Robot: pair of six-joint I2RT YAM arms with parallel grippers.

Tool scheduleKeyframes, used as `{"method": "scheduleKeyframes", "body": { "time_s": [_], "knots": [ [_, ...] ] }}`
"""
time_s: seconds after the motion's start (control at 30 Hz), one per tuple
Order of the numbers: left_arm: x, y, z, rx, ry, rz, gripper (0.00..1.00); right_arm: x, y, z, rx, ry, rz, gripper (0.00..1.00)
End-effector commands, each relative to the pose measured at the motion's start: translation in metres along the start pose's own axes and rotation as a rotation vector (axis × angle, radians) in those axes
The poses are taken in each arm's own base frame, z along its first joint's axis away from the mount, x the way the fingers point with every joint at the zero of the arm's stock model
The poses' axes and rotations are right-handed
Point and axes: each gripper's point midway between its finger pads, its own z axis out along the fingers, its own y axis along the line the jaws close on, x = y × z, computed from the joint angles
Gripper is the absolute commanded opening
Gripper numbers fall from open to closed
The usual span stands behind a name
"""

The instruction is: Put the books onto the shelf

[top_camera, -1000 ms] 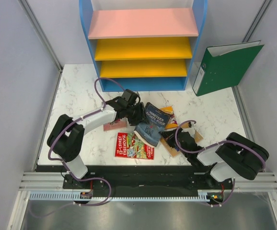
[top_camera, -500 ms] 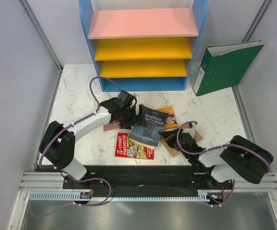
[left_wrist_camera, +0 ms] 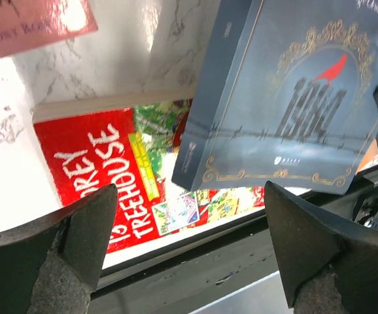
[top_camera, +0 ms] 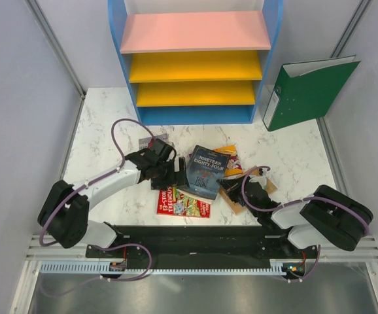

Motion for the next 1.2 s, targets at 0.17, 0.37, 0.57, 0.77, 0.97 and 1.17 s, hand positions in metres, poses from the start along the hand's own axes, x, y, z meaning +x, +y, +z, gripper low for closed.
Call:
{"method": "scheduleKeyframes", "body": {
  "time_s": [0.17,0.37,0.57,0.77,0.97,1.17],
  "knots": [
    [-0.001,-0.021,-0.006,0.235,-0.155,-0.066,0.96,-0.004,0.013,-0.001,-0.067,-0.022,0.081,0.0],
    [0.004,-0.025,-0.001,0.309,-0.206,-0.128,0.92,-0.002,0.011,0.0,-0.068,-0.012,0.095,0.0],
    [0.008,-0.034,0.011,0.305,-0.214,-0.143,0.82,0.001,0.011,0.001,-0.077,0.003,0.106,0.0],
    [0.013,-0.053,0.026,0.325,-0.188,-0.134,0.58,0.001,0.007,-0.001,-0.079,0.004,0.131,0.0],
    [0.016,-0.061,0.027,0.339,-0.185,-0.109,0.09,0.001,0.005,0.0,-0.073,0.006,0.13,0.0],
    [0.013,-0.046,0.017,0.263,-0.219,-0.095,0.16,0.003,0.002,0.0,-0.067,0.011,0.14,0.0]
  ]
}}
